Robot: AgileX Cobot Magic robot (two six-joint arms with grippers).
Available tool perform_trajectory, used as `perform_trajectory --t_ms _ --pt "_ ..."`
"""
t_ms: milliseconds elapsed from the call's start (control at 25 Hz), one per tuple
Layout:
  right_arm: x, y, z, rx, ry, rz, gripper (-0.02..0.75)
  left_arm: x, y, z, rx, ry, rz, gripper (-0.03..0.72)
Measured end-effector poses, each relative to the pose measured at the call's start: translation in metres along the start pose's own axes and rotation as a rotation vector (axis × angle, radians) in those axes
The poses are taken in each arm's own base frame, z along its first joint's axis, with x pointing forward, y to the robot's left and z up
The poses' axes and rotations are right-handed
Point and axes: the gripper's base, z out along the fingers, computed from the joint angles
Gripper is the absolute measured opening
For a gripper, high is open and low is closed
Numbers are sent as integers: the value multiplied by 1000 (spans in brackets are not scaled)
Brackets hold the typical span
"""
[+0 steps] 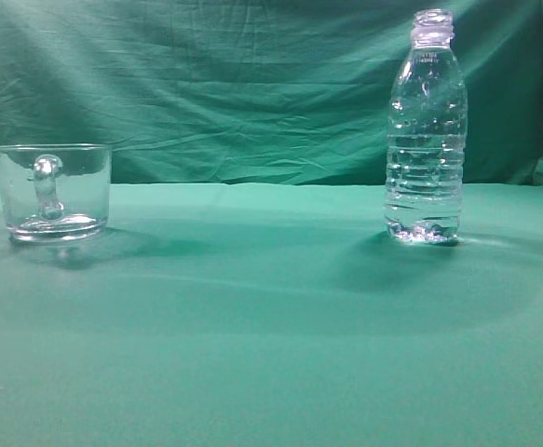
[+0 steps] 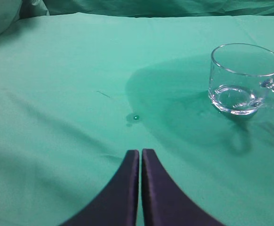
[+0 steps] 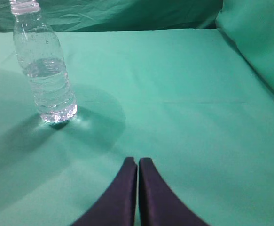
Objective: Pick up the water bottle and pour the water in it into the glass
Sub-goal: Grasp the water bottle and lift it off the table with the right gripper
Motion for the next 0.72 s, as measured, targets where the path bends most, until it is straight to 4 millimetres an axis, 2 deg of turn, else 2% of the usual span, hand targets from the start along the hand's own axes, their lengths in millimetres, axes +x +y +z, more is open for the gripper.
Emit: perform_trajectory --t_ms 720 --pt "0 0 0 0 0 0 0 0 0 0 0 0 0 0"
